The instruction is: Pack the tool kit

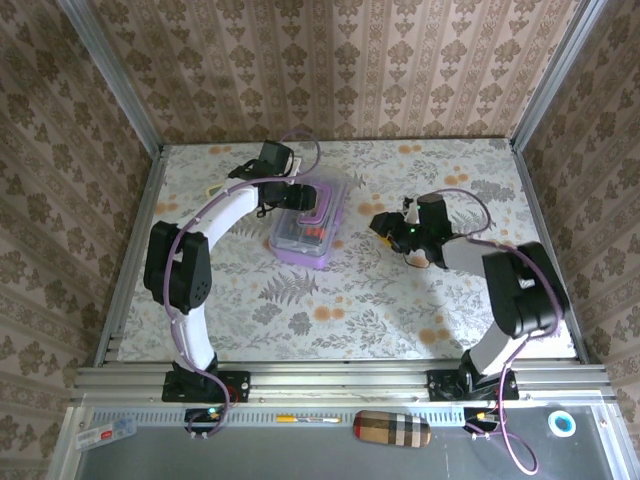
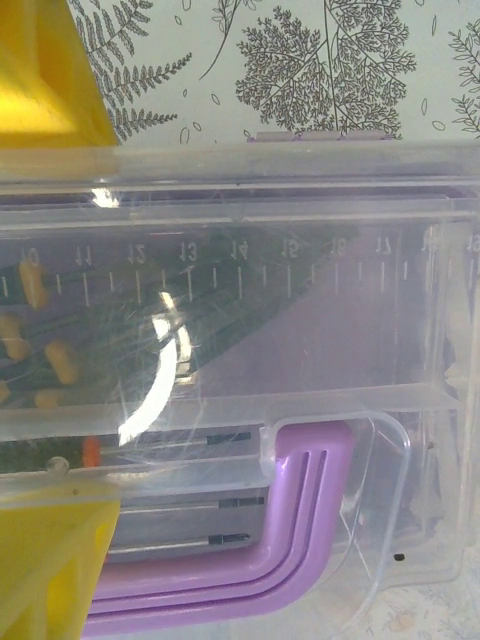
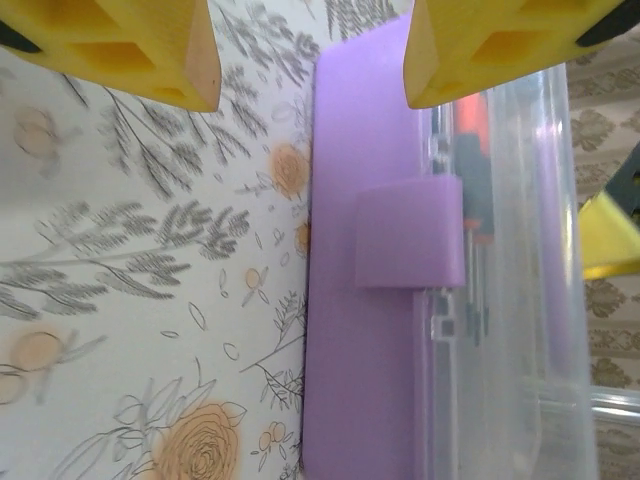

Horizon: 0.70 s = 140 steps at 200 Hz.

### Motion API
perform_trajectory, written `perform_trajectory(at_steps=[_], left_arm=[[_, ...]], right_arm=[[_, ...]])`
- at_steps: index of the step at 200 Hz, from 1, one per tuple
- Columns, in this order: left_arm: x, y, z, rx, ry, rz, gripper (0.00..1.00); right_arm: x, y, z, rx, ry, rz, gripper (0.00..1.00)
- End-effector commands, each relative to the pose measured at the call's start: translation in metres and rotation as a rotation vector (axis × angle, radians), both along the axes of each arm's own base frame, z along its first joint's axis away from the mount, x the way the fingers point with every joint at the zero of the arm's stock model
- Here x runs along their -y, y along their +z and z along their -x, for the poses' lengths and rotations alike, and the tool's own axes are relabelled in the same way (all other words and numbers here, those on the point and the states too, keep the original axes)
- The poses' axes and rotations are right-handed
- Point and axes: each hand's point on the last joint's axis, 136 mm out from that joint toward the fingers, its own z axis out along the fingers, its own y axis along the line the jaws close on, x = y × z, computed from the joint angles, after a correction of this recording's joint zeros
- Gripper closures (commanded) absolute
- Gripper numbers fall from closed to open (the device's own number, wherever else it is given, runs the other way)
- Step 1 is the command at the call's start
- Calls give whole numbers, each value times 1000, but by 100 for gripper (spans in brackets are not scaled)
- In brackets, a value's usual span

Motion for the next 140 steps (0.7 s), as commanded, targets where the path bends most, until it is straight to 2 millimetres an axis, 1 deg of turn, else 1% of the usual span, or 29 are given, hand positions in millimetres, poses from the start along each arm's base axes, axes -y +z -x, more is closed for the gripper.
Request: perform_trajectory(at_steps=[1, 18, 21, 23, 26, 45, 66, 82, 99, 112, 140], left_arm=[[3, -89, 82, -429, 40, -29, 65], [13, -79, 80, -404, 63, 20, 61], [15, -77, 79, -399, 66, 29, 60], [17, -75, 79, -396, 70, 36, 59], [18, -74, 78, -391, 75, 44, 57], [29, -64, 75, -366, 102, 100, 49], [40, -53, 73, -332, 123, 152, 45], [48, -47, 72, -310, 124, 169, 43], [58, -46, 70, -305, 106, 176, 42], [64, -46, 69, -302, 95, 162, 42], [77, -43, 63, -280, 74, 155, 41]], right_arm=[[21, -5, 26, -12, 10, 149, 44], [35, 5, 38, 6, -5, 194, 40], [37, 3, 40, -3, -7, 200, 40], [38, 10, 41, 16, -12, 199, 39], [40, 14, 42, 29, -15, 203, 39], [52, 26, 54, 47, -34, 225, 36], [61, 43, 66, 76, -48, 237, 34], [67, 56, 73, 105, -59, 248, 32], [73, 67, 76, 125, -74, 263, 31], [76, 73, 77, 136, -82, 266, 31], [82, 77, 80, 139, -96, 268, 30]])
